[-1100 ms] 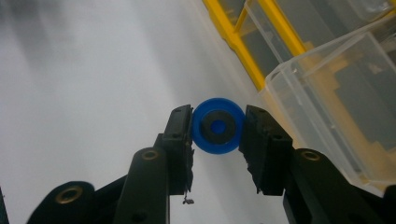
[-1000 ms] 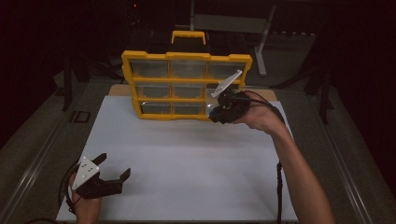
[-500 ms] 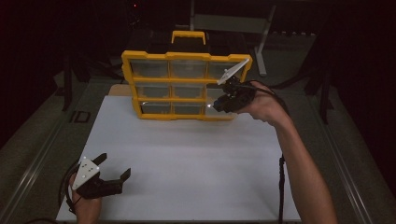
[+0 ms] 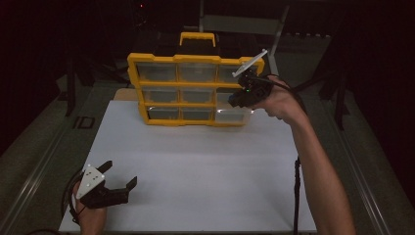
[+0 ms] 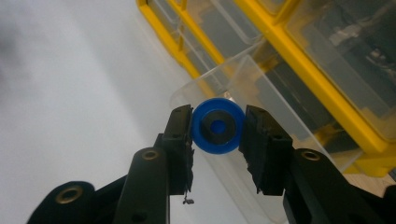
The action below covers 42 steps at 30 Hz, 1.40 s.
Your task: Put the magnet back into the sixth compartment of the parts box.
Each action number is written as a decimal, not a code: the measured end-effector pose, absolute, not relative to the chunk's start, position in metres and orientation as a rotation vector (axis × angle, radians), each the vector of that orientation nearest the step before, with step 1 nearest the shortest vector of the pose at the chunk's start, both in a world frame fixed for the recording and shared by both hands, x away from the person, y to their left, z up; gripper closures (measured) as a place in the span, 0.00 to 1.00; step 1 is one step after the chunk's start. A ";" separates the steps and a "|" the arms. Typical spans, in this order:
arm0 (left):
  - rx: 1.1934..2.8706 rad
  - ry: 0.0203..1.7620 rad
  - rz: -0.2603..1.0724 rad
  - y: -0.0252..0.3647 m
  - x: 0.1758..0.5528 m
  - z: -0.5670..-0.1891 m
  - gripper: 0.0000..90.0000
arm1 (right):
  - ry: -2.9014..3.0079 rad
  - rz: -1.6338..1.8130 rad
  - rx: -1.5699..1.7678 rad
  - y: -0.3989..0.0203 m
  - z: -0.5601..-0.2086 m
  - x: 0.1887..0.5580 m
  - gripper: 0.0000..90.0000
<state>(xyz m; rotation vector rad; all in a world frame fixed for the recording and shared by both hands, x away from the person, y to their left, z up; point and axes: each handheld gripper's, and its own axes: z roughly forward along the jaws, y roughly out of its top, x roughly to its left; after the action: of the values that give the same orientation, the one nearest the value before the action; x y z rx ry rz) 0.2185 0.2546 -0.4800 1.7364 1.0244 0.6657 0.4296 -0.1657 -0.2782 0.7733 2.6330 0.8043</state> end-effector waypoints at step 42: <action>1.734 1.023 0.665 0.255 0.218 -0.479 0.00 | 2.612 0.720 0.978 -0.179 -0.287 0.461 0.70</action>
<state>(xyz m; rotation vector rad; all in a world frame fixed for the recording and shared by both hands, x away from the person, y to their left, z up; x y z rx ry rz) 0.2179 0.2552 -0.4794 1.7342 1.0234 0.6652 0.4614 -0.1793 -0.2874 0.9785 2.6123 0.7195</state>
